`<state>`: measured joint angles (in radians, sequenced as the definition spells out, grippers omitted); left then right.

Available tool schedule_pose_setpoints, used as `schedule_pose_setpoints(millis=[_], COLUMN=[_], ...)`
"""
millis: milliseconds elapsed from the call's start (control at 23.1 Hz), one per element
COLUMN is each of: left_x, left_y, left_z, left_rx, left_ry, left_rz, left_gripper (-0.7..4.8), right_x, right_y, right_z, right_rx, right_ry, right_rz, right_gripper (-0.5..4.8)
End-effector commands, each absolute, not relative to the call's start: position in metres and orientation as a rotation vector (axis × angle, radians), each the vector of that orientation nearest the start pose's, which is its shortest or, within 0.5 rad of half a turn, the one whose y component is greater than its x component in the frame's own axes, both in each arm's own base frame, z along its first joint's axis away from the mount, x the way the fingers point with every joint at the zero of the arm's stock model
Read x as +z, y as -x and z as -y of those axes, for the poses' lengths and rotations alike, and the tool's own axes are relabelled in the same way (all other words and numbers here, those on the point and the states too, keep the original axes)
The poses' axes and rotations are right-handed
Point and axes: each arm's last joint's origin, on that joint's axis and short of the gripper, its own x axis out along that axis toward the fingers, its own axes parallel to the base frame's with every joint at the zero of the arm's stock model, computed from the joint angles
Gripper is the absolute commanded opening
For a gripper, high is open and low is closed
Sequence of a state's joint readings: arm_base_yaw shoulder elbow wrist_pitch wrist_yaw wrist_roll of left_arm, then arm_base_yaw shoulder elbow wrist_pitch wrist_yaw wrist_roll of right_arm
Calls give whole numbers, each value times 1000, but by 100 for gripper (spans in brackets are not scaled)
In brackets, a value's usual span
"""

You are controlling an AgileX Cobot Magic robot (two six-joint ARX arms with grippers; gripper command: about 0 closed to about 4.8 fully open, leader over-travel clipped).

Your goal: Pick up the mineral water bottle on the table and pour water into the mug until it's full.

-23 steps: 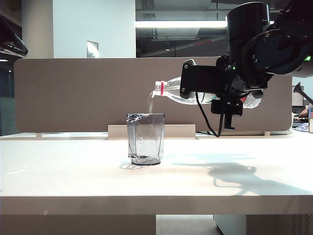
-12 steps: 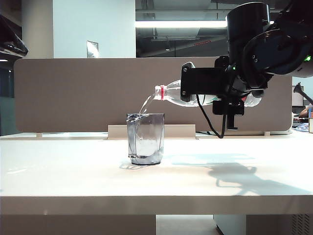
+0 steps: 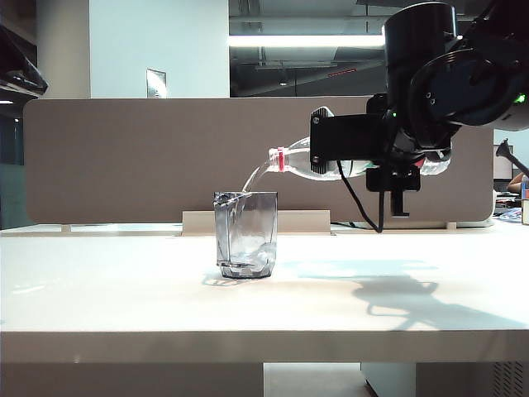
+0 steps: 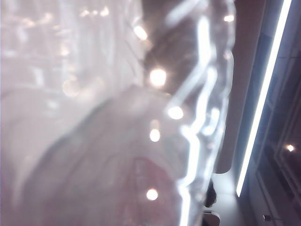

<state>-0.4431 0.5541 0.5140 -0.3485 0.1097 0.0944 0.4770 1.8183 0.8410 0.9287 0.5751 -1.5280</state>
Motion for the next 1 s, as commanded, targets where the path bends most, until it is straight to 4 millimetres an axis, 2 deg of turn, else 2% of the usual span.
schedule_pose_setpoints(millis=[43, 995], left_x=[258, 258], left_y=[-118, -118], left_z=[60, 60], left_rx=[-568, -568], left_ry=[-156, -156], left_rz=[-345, -345], left_gripper=[-5, -5], right_x=[201, 202], right_y=[-330, -329], right_z=[-153, -153], right_rx=[-116, -119], right_ry=[1499, 1588], right_rz=[-45, -44], right_gripper=[228, 228])
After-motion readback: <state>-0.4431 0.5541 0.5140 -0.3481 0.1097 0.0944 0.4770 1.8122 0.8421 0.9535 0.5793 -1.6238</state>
